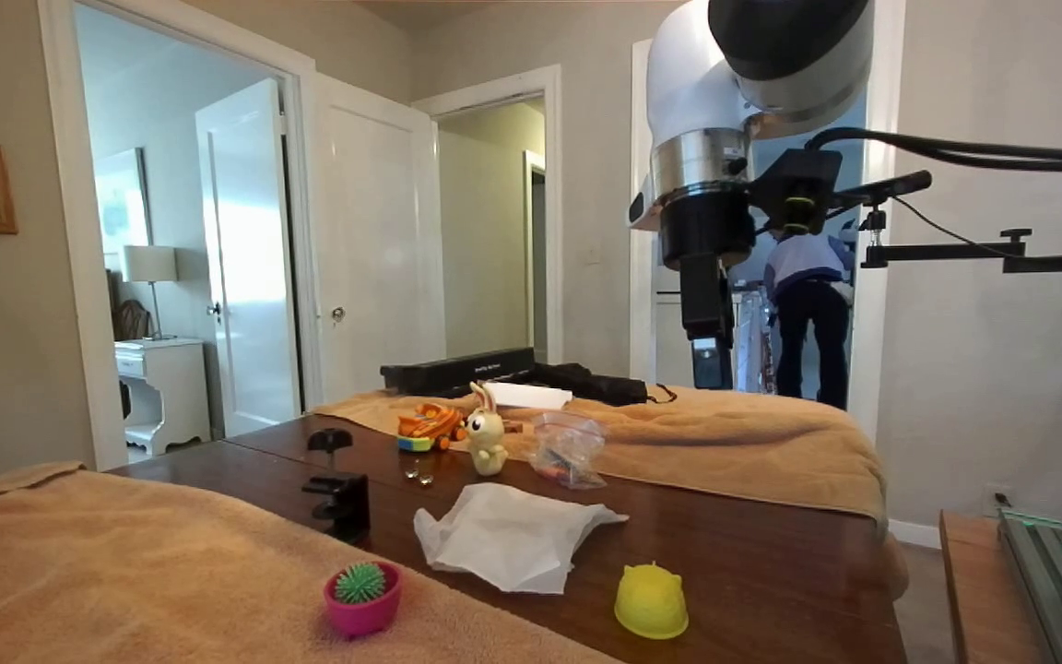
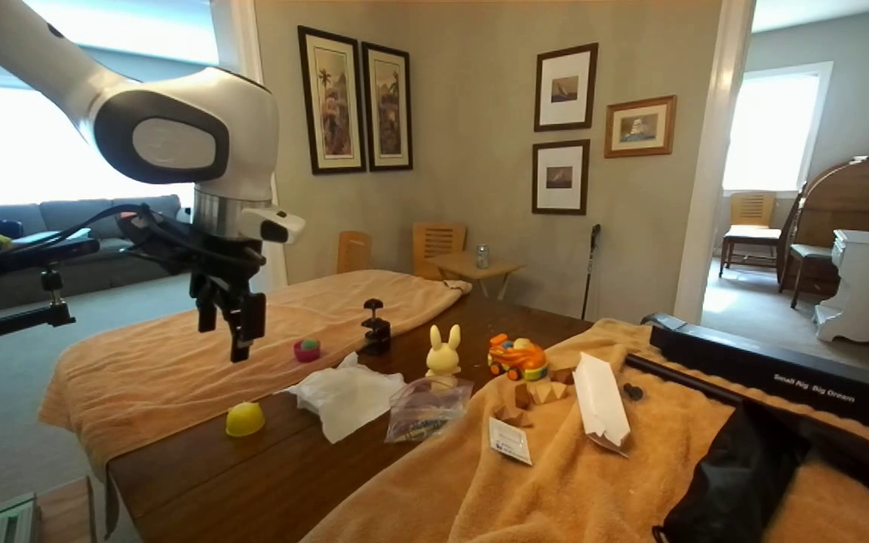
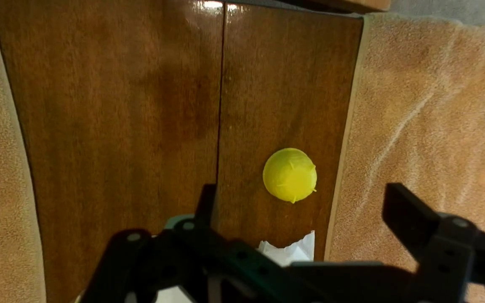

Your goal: Place the yellow bowl upright.

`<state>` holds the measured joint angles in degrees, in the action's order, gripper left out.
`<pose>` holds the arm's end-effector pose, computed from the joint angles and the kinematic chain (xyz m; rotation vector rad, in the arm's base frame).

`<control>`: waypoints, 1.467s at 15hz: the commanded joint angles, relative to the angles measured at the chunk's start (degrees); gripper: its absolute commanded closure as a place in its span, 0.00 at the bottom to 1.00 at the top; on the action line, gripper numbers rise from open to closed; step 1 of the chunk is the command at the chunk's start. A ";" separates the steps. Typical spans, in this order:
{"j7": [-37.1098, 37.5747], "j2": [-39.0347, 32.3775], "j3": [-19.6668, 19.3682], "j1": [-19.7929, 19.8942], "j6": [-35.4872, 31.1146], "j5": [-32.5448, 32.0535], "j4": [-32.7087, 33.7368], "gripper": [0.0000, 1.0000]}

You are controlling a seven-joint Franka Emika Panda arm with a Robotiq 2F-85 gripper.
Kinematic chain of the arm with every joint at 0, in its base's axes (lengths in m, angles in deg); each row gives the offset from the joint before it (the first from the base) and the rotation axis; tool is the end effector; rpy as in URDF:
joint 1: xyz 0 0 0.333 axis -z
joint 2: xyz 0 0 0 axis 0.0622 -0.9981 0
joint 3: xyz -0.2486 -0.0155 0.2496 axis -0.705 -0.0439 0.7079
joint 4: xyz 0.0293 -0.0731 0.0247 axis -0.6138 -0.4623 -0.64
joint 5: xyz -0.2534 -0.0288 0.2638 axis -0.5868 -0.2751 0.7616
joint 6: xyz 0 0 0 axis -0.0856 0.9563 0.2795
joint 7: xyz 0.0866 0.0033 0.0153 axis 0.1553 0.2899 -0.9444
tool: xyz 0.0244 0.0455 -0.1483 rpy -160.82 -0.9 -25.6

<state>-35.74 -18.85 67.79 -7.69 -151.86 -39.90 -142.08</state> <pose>0.2998 0.0956 0.3481 -2.9393 -0.2787 0.1817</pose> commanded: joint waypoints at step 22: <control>0.05 -9.53 3.90 -3.32 -9.78 0.72 1.47 0.00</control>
<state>-35.69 -24.63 70.60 -10.40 -159.65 -39.60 -141.94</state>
